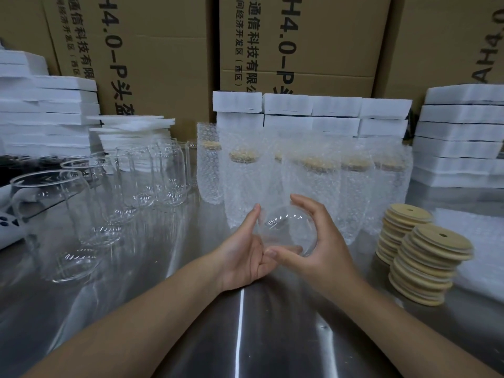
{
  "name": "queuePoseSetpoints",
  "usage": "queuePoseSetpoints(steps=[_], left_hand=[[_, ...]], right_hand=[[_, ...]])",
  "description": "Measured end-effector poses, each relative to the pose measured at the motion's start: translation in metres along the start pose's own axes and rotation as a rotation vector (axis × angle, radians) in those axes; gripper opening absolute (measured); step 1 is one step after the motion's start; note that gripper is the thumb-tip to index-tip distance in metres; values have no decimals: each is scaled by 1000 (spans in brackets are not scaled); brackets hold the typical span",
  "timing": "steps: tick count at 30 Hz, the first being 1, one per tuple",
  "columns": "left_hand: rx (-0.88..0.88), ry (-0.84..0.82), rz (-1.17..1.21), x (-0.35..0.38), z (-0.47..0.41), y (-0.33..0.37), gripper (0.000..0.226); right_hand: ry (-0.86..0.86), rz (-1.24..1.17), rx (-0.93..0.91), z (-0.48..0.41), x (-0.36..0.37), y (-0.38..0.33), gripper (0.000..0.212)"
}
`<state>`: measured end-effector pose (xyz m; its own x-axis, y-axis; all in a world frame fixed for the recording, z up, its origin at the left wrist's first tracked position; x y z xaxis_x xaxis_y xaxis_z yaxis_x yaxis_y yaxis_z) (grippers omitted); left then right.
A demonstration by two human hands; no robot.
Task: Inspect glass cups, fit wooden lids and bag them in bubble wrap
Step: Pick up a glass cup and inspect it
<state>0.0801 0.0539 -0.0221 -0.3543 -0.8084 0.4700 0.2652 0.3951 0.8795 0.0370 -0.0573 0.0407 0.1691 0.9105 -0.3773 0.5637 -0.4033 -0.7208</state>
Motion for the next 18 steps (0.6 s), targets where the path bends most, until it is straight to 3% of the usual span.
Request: queuePoseSetpoints(steps=[5, 11, 18], left_hand=[[-15, -80, -19, 6, 2, -3, 73], [-27, -111, -108, 5, -2, -7, 88], [-12, -155, -171, 5, -6, -8, 81]], right_hand=[[14, -76, 25, -1, -2, 2, 80], [23, -153, 41, -1, -4, 7, 75], [43, -200, 47, -2, -6, 7, 73]])
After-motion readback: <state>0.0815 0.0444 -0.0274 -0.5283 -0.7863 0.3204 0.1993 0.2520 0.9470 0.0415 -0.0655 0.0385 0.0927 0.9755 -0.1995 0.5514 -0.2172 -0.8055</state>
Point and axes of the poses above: each hand's wrist, its own z-axis away from the middle knuckle, its own x-axis out of the palm, y = z × x, the point moved 7 cm from there along -z, towards the middle knuckle, and after that the axes turned 8 degrees about x, right-handed, at the moved point
